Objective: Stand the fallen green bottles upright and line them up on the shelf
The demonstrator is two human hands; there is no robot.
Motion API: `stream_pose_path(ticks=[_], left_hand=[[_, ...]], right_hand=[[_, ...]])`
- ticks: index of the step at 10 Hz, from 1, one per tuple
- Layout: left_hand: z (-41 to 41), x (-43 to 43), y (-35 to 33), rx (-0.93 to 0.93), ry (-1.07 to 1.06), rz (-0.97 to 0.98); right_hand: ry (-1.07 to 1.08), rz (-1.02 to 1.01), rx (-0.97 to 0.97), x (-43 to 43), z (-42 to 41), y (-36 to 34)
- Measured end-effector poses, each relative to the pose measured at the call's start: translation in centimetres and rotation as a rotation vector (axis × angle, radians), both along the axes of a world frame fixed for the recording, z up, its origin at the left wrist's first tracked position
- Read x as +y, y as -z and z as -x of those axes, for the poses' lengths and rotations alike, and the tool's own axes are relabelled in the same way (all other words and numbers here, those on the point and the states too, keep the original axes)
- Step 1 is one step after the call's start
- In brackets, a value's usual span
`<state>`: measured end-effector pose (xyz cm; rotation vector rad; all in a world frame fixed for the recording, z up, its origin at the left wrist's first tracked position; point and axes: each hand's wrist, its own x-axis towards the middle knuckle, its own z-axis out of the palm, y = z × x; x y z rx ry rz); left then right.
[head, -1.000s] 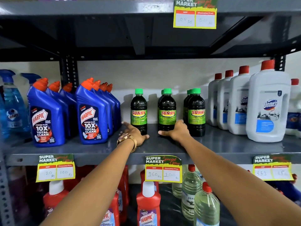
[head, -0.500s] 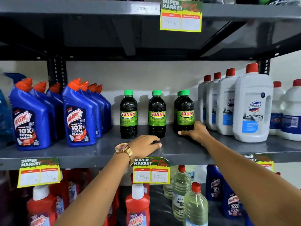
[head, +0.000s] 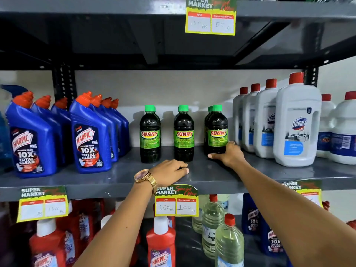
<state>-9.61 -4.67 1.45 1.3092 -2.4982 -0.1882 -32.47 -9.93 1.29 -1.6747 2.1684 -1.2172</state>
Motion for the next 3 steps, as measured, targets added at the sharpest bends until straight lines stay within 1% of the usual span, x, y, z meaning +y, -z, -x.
stream_pose_path(ticks=[2, 3], left_hand=[[-0.3, -0.4, 0.3, 0.021, -0.003, -0.007], [-0.2, -0.8, 0.5, 0.065, -0.023, 0.028]], right_hand=[[0.015, -0.015, 0.0, 0.5, -0.2, 0.0], [0.04, 0.089, -0.031, 1.7, -1.2, -0.6]])
